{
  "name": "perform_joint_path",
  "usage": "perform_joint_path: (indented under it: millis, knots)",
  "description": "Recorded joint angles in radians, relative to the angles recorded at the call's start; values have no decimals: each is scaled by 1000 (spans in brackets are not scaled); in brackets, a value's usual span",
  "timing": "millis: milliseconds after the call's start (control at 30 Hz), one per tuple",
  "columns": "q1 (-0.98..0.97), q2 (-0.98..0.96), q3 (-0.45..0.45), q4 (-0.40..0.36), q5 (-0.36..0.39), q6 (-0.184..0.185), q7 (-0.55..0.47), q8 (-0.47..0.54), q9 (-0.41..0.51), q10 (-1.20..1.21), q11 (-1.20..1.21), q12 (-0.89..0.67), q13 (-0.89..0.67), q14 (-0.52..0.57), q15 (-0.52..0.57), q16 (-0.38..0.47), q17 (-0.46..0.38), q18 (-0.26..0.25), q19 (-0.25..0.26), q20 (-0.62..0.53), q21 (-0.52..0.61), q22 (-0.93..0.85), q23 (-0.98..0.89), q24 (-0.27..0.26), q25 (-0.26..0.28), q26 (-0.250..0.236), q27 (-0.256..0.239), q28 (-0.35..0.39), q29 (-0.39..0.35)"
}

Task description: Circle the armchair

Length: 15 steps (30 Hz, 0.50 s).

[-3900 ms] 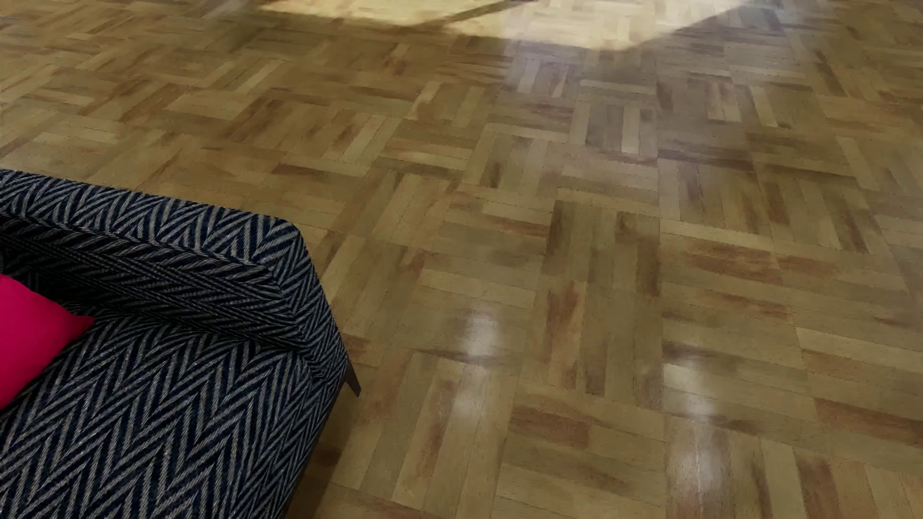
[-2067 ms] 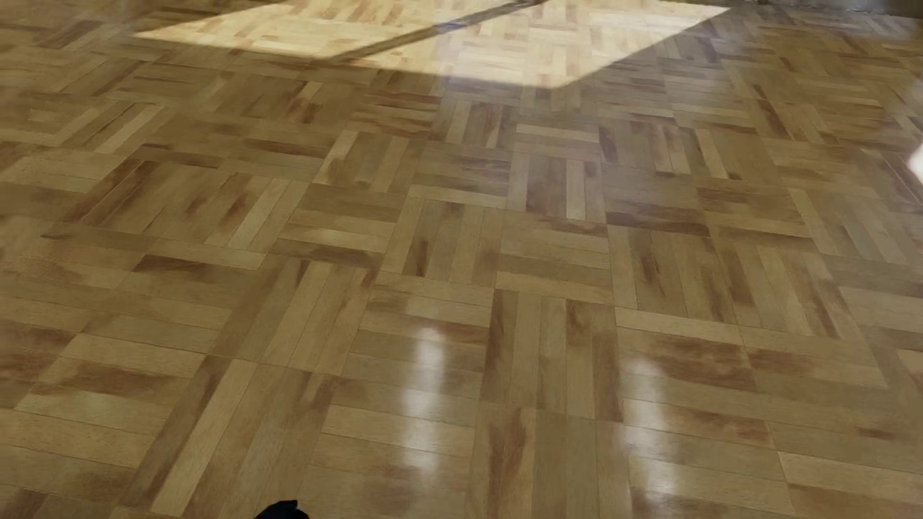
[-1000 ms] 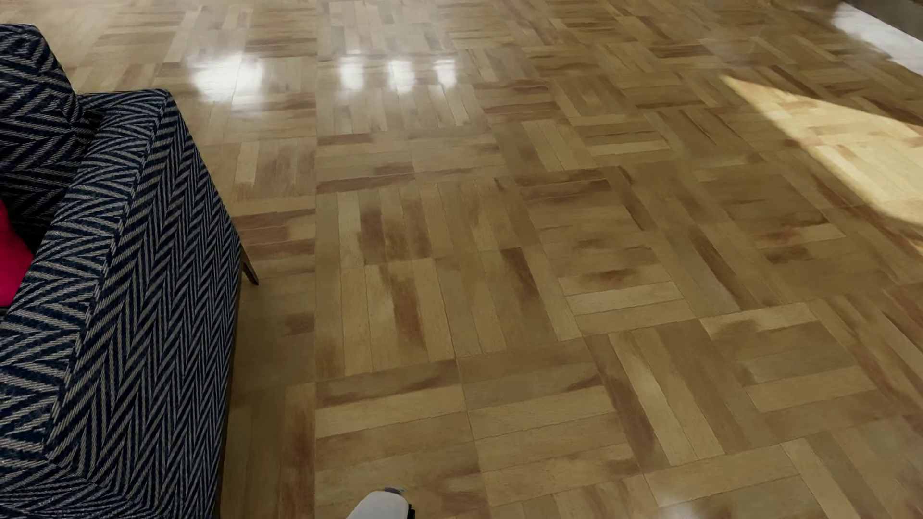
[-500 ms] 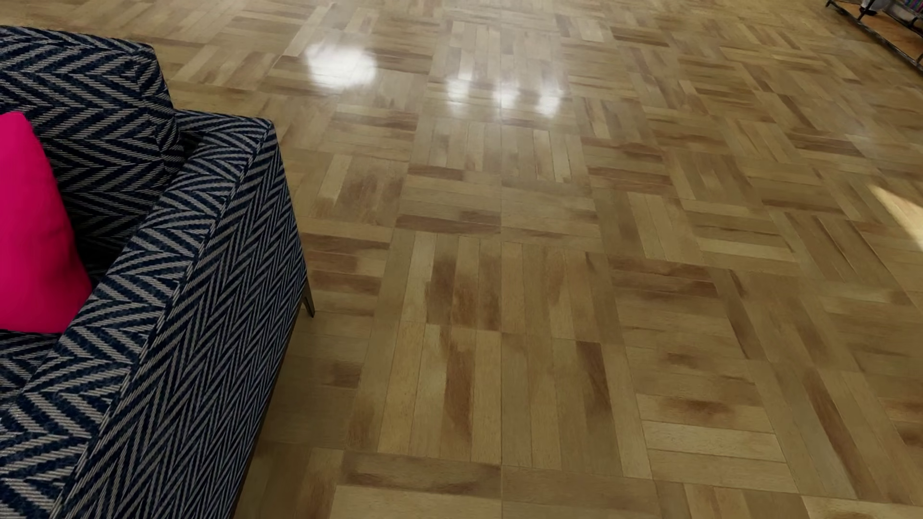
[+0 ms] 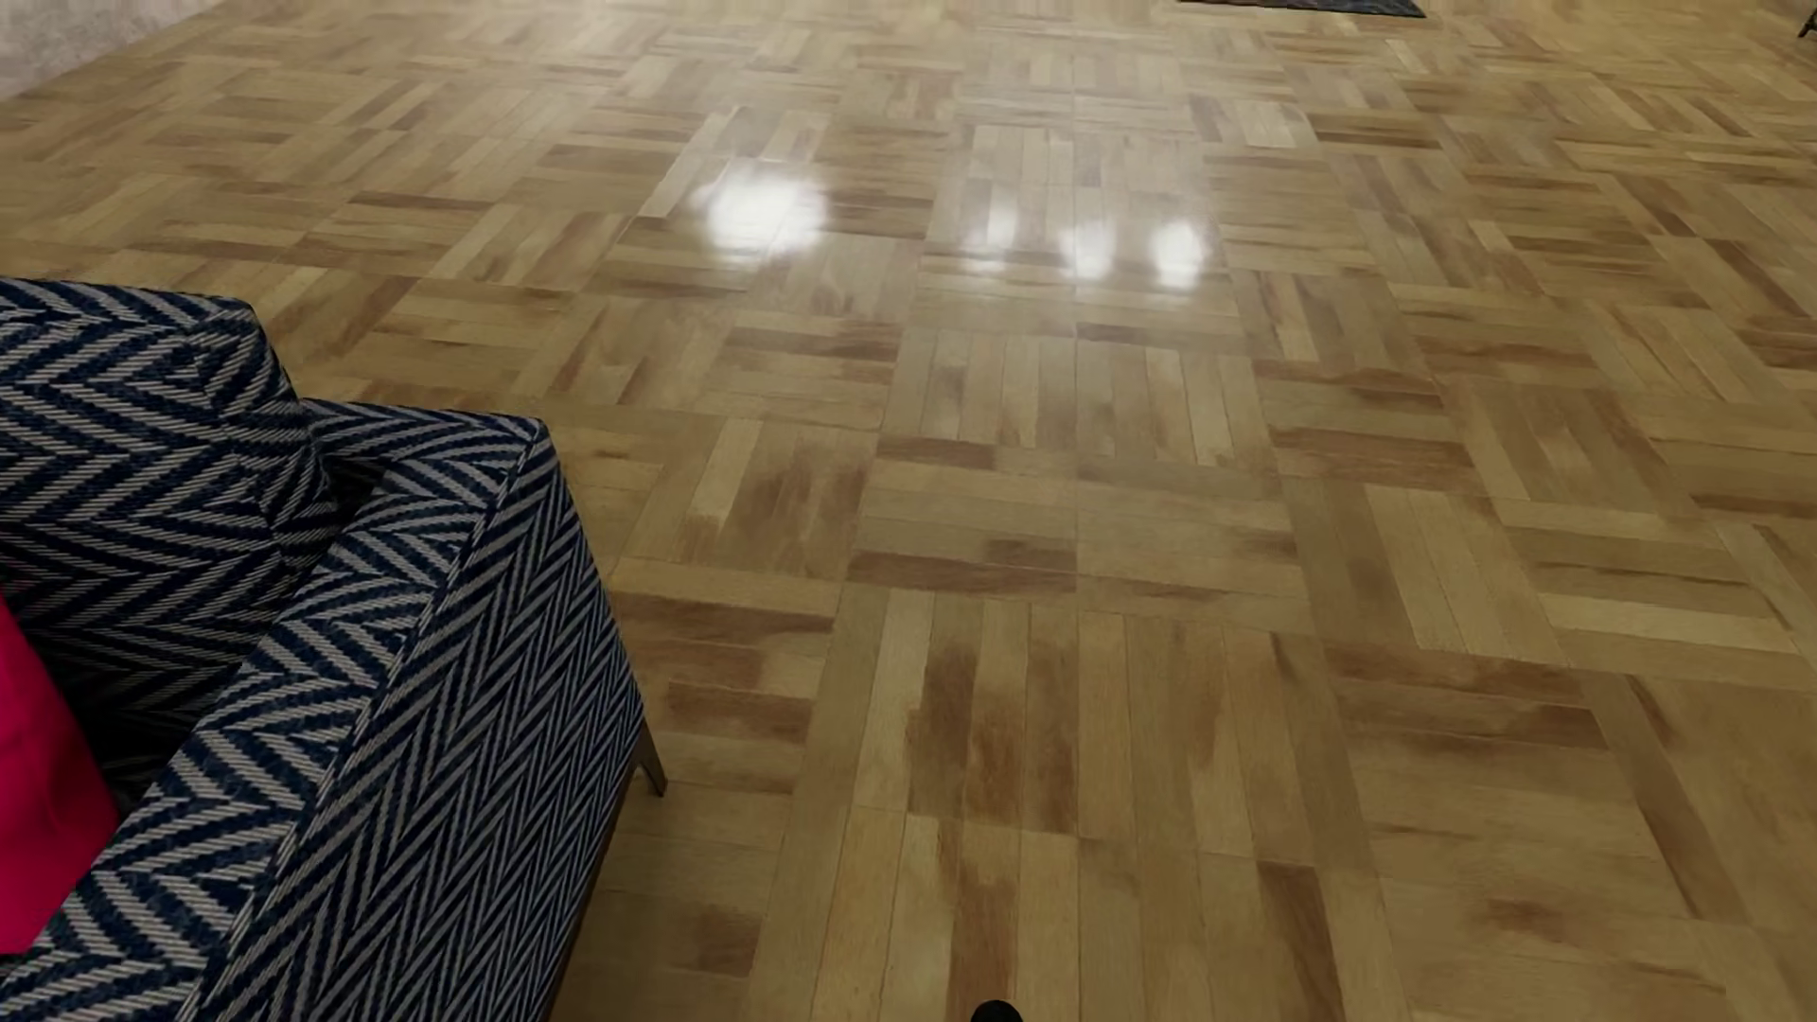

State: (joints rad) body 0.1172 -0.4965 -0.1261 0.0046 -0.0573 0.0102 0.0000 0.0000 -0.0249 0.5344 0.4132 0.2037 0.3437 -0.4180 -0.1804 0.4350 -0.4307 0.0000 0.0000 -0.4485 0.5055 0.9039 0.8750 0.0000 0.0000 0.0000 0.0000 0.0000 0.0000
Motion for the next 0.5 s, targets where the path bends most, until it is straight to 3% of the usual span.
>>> perform_joint_path:
  millis: [67, 133, 167, 233, 333, 400, 433, 500]
  knots:
    - [57, -8, -13, 21, 9, -6, 0, 0, -26, -14, 14, 49, 37, -43, 91, -9, 19, 0, 0, -28, 16, 48, 24, 0, 0, 0, 0, 0, 0]
    - [104, -71, -5, 56, 28, -5, 0, 0, -60, -33, 103, 95, 62, -42, 321, -22, 35, 0, 0, -42, 29, 93, 36, 0, 0, 0, 0, 0, 0]
    - [128, -107, 9, 79, 49, 8, 0, 0, -63, -36, 178, 117, 62, -2, 368, -34, 39, 0, 0, -31, 32, 113, 41, 0, 0, 0, 0, 0, 0]
    - [147, -112, 11, 113, 71, 19, 0, 0, -54, -7, 273, 148, 47, 181, 335, -56, 39, 0, 0, -14, 18, 143, 32, 0, 0, 0, 0, 0, 0]
    - [4, -51, 7, 156, 86, 14, 0, 0, -71, 178, 257, 121, 11, 611, 265, -52, 26, 0, 0, -27, -38, 145, -31, 0, 0, 0, 0, 0, 0]
    - [-121, 13, 39, 162, 111, 6, 0, 0, -54, 370, 221, 74, -29, 734, 232, -41, -4, 0, 0, 38, -72, 96, -79, 0, 0, 0, 0, 0, 0]
    - [-185, 49, 56, 154, 117, -2, 0, 0, -38, 471, 200, 47, -59, 679, 214, -33, -27, 0, 0, 77, -83, 57, -94, 0, 0, 0, 0, 0, 0]
    - [-290, 111, 114, 129, 126, -22, 0, 0, 3, 621, 168, -18, -130, 389, 184, -13, -72, 0, 0, 142, -107, -21, -104, 0, 0, 0, 0, 0, 0]
